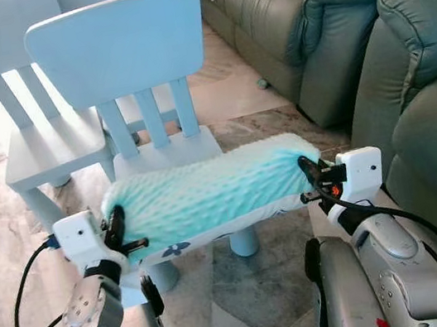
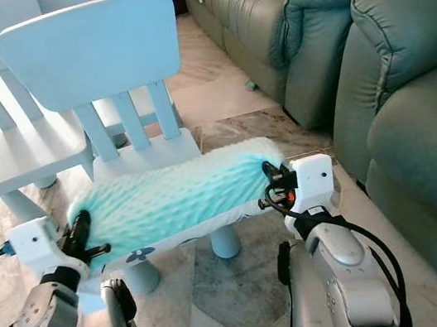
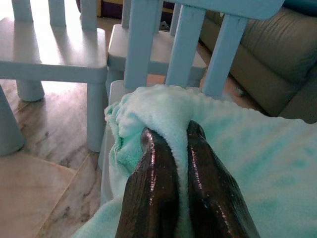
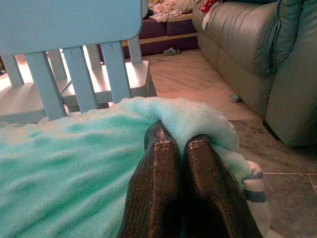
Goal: Move the pillow to the sofa
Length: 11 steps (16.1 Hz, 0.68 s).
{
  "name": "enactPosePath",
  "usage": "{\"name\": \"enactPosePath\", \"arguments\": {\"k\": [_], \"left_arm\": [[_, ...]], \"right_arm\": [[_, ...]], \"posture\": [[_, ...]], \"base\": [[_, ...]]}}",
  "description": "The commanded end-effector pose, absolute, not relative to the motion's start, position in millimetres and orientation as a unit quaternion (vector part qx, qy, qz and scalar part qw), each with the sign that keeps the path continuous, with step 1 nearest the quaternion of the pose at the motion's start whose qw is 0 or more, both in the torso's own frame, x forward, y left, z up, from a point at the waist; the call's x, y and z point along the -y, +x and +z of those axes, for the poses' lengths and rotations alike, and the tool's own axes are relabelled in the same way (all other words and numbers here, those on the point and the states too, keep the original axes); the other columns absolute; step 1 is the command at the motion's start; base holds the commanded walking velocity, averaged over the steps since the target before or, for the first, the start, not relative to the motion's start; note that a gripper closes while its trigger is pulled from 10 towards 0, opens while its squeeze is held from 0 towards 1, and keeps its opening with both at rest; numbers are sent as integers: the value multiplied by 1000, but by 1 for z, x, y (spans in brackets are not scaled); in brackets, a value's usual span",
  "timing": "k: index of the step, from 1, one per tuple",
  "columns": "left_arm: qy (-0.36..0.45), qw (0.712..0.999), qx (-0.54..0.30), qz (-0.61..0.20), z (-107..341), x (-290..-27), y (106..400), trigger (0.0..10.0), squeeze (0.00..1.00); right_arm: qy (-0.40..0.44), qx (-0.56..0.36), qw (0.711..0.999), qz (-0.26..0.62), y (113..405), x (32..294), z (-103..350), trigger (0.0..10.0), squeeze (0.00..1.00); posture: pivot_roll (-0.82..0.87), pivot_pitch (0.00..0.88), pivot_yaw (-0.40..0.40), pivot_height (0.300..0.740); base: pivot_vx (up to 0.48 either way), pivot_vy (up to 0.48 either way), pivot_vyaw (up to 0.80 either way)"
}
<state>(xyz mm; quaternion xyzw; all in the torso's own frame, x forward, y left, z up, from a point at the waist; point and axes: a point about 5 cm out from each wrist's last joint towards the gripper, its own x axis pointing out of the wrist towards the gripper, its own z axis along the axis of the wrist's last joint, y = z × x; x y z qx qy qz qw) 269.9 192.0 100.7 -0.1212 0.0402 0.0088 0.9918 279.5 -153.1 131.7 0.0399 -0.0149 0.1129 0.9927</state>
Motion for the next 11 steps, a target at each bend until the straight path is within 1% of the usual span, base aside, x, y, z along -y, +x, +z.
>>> {"name": "enactPosePath", "arguments": {"k": [1,11], "left_arm": [[-108,994,-33,-1,105,-193,273,0,0],[-113,993,-34,-12,105,-189,275,0,0]], "right_arm": [[42,42,992,109,283,151,145,0,0],[50,43,991,120,285,147,150,0,0]], "posture": [[-133,0,41,414],[-133,0,35,414]], "base": [[0,0,0],[0,0,0]]}}
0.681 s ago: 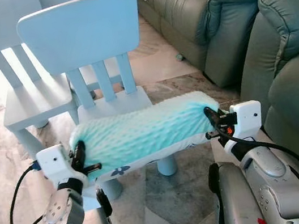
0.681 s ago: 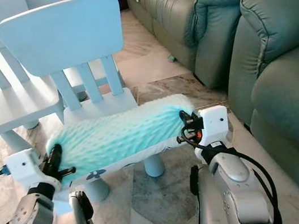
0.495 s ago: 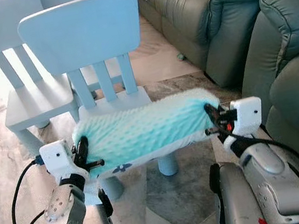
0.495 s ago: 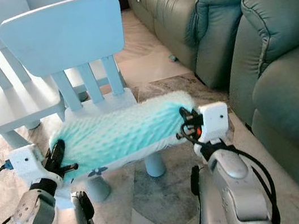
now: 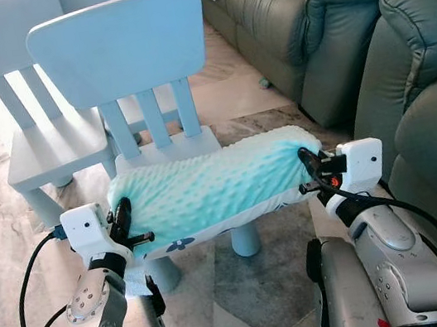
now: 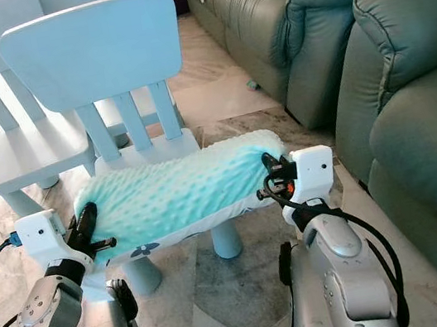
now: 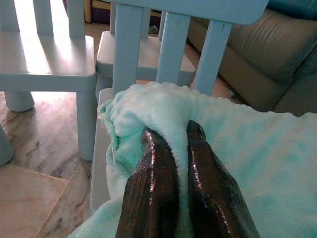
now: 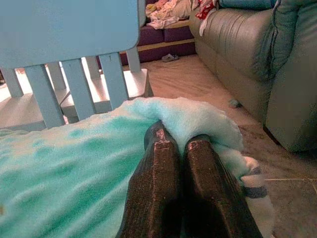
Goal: Move the pillow to the sofa
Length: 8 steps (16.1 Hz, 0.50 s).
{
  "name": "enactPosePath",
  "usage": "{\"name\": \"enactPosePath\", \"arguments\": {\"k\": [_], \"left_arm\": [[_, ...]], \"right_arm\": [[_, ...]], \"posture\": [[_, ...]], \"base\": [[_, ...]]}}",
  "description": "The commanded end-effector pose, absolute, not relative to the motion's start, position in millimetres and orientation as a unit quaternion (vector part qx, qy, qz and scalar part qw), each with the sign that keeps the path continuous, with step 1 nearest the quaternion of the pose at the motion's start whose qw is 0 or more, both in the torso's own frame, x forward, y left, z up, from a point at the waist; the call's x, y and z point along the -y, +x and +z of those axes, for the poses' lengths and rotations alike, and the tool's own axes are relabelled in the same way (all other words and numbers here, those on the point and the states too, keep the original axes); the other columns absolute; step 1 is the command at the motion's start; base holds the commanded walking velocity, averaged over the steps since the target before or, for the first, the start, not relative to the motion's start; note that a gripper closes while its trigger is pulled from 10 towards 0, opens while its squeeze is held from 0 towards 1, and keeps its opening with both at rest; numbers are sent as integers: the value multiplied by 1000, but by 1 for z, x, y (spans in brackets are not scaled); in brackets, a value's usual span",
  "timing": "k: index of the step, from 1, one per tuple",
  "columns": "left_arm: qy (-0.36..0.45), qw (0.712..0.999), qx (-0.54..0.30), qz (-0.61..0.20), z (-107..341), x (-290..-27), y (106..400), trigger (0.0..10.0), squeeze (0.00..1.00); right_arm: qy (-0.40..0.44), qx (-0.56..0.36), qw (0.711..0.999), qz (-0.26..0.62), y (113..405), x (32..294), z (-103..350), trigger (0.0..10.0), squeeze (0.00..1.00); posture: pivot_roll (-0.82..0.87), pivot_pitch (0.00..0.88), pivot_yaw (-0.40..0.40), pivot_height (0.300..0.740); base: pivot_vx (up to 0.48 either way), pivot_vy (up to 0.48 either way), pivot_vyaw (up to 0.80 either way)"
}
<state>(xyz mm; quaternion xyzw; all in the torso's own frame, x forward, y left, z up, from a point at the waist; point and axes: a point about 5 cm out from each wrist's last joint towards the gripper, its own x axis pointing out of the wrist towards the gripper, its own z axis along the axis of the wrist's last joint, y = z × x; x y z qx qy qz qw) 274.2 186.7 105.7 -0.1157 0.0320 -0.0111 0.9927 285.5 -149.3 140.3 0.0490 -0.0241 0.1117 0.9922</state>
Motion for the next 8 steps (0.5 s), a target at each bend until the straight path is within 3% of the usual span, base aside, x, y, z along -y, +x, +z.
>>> {"name": "enactPosePath", "arguments": {"k": [1,8], "left_arm": [[-112,993,-35,-12,105,-189,275,0,0],[-111,993,-35,-12,105,-189,276,0,0]], "right_arm": [[50,43,991,119,285,147,150,0,0],[55,46,990,124,287,147,152,0,0]], "posture": [[-134,0,35,414],[-134,0,31,431]], "base": [[0,0,0],[0,0,0]]}}
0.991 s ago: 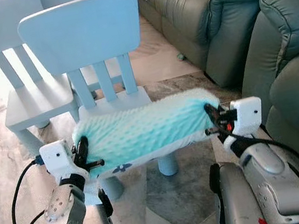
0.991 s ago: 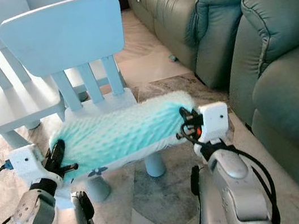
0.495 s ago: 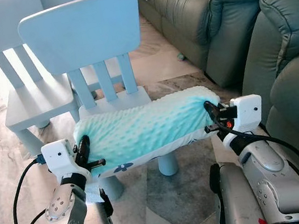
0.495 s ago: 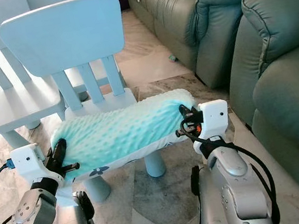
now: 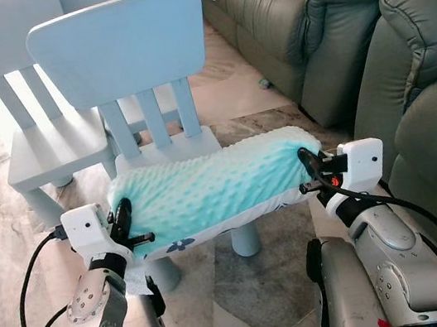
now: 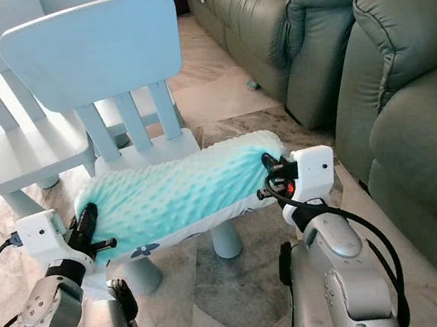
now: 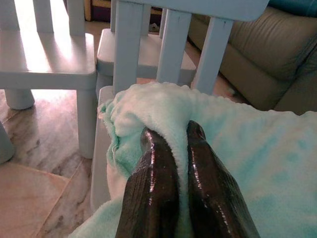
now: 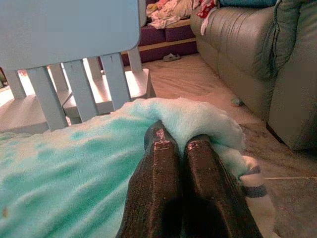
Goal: Move the pillow to the sofa
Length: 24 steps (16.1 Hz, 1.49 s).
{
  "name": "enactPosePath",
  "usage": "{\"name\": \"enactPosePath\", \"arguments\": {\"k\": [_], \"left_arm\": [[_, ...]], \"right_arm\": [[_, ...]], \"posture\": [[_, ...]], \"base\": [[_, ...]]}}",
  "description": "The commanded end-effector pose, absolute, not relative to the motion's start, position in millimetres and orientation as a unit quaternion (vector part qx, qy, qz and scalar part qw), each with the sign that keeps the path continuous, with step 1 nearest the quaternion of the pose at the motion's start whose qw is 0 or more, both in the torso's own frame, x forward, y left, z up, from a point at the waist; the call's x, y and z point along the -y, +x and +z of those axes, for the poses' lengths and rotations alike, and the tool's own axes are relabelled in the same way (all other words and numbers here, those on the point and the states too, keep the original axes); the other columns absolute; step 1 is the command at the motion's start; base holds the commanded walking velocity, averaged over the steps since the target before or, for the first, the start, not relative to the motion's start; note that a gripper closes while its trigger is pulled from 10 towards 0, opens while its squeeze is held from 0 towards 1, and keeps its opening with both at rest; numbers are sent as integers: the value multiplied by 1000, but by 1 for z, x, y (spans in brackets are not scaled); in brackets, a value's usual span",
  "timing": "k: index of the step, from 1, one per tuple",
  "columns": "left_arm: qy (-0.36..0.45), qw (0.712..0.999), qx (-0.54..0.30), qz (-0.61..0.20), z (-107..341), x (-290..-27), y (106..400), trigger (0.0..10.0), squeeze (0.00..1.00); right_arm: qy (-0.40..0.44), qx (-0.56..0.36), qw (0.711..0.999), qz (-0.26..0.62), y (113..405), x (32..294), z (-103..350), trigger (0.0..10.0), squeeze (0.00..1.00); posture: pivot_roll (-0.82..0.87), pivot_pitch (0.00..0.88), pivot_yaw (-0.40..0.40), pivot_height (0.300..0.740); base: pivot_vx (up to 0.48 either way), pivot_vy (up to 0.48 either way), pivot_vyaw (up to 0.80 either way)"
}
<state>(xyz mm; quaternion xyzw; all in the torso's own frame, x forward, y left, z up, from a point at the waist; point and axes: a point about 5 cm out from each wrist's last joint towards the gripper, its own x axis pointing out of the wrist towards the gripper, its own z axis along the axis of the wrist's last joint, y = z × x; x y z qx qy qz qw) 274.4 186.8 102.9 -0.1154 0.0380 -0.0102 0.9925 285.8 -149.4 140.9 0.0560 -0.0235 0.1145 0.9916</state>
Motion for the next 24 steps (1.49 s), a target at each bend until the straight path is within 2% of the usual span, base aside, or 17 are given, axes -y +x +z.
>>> {"name": "enactPosePath", "arguments": {"k": [1,6,11,20,24], "left_arm": [[-111,993,-35,-11,104,-189,276,0,0],[-111,993,-34,-13,104,-188,277,0,0],[-111,993,-34,-14,104,-186,278,0,0],[-113,993,-36,-11,102,-186,277,0,0],[-113,993,-36,-12,102,-186,277,0,0]], "right_arm": [[54,46,990,124,287,147,152,0,0],[52,48,989,128,289,147,154,0,0],[52,49,989,129,290,147,154,0,0],[52,47,988,135,291,146,154,0,0],[54,48,988,137,291,144,155,0,0]], "posture": [[-133,0,30,440],[-134,0,30,504],[-136,0,27,549],[-131,0,24,679],[-132,0,24,719]], "base": [[0,0,0],[0,0,0],[0,0,0],[0,0,0],[0,0,0]]}}
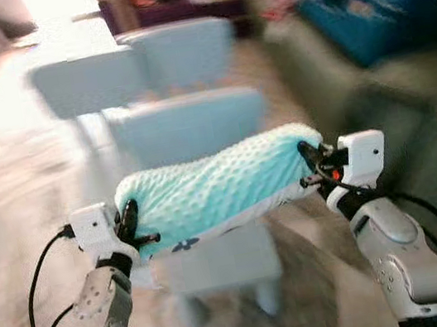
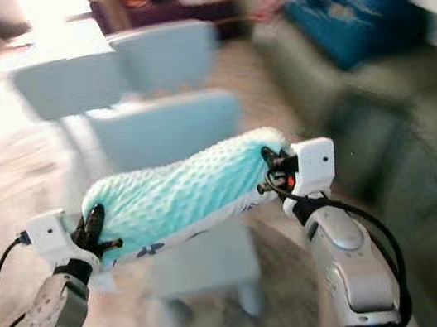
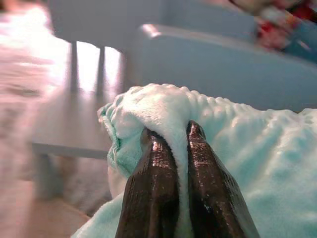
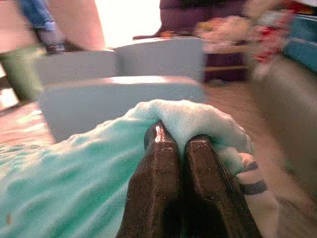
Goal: Move the pillow to the sofa
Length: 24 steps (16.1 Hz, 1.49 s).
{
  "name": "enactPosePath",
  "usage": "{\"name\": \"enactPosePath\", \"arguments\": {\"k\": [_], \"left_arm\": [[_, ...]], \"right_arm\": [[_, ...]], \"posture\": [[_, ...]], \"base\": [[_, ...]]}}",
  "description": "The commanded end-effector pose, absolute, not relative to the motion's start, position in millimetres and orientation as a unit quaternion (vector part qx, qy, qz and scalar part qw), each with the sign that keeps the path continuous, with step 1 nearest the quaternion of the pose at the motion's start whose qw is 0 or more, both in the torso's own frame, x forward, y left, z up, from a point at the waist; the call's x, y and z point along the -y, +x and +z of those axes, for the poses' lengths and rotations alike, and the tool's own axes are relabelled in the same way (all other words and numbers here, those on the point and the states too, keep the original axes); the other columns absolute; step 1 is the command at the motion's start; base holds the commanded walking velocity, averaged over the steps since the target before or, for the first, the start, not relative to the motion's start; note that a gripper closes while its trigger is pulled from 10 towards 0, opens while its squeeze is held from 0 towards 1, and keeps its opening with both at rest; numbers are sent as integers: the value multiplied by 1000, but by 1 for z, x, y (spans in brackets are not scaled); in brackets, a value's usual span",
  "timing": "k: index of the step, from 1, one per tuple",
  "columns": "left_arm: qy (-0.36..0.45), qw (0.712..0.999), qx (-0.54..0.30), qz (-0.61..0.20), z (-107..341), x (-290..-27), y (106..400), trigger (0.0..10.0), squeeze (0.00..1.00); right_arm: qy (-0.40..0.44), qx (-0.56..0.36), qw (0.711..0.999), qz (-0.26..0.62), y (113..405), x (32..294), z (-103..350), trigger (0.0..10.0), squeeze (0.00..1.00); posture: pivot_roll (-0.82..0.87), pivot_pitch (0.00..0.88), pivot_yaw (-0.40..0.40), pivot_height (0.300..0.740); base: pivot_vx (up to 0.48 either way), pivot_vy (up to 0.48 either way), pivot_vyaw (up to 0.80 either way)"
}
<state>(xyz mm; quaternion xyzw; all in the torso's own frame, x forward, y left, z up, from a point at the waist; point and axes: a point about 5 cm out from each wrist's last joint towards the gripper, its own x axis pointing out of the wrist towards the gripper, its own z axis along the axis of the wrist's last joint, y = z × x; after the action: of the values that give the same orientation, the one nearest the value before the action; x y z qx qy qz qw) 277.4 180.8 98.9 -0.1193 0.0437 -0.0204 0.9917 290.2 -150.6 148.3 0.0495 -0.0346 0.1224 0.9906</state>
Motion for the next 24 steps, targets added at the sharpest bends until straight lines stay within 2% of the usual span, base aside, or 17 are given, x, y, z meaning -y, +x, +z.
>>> {"name": "enactPosePath", "arguments": {"k": [1,19,20,21,22,23,24], "left_arm": [[-113,993,-37,-12,102,-186,276,0,0],[-88,994,-59,-3,98,-186,276,0,0],[-85,995,-56,1,101,-186,278,510,0],[-80,995,-52,2,104,-184,280,1529,0],[-75,996,-52,0,106,-182,281,5569,0],[-68,996,-51,0,109,-179,283,9098,0],[-60,997,-47,-3,112,-177,284,10000,0]], "right_arm": [[55,47,988,137,291,144,155,0,0],[53,46,987,142,291,144,156,0,0],[52,46,987,143,291,145,157,0,0],[50,45,987,145,291,145,157,0,0],[49,44,987,146,290,146,157,0,0],[48,44,987,147,290,146,157,0,0],[47,44,987,148,290,146,158,0,0]], "posture": [[-132,0,24,734],[-133,0,12,740],[-133,0,9,740],[-133,0,6,740],[-135,0,2,740],[-136,0,1,740],[-138,0,-3,740]], "base": [[0,0,0],[0,0,0],[0,0,0],[0,0,0],[0,0,0],[0,0,0],[0,0,0]]}}
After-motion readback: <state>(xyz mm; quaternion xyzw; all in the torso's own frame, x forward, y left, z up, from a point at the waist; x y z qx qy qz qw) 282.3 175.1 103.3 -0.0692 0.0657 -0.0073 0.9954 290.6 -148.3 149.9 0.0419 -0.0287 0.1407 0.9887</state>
